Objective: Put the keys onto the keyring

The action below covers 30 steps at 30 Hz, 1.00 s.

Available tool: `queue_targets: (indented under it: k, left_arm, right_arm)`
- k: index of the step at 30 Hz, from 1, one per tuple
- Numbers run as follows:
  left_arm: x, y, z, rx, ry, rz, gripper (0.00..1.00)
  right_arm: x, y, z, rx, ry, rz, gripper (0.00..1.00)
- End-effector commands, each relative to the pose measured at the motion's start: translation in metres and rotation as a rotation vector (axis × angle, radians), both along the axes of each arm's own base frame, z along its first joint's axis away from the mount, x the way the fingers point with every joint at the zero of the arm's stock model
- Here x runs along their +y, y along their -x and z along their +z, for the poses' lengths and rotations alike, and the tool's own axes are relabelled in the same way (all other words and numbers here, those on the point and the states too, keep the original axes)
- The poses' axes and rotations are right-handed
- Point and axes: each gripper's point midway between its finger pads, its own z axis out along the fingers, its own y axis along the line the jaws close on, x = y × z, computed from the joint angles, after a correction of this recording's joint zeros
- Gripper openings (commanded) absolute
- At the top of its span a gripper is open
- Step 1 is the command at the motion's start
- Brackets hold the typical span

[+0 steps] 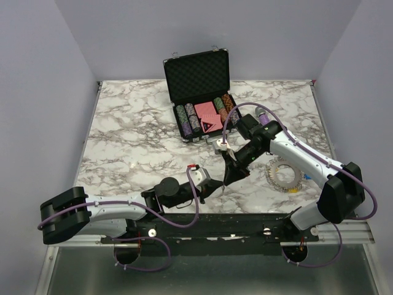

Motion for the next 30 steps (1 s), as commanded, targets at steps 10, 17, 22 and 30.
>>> queue_targets:
  k: [10,17,22,30]
  left_arm:
    - [0.002,-0.006,0.018,0.013,0.093,0.031,0.00]
    - [0.004,-0.009,0.019,0.030,0.104,0.045,0.00]
    - [0.022,-0.014,0.025,0.044,0.147,0.105,0.58]
    - [0.060,-0.006,0.032,0.001,0.090,0.131,0.86]
  right_arm:
    - [0.012,-0.004,0.009,0.016,-0.045,-0.008,0.11]
    - [0.011,-0.006,0.011,0.011,-0.041,-0.020,0.00]
    - [0.002,-0.008,0.009,-0.006,-0.029,-0.044,0.00]
    - [-0.028,-0.025,0.002,-0.088,0.027,-0.164,0.00]
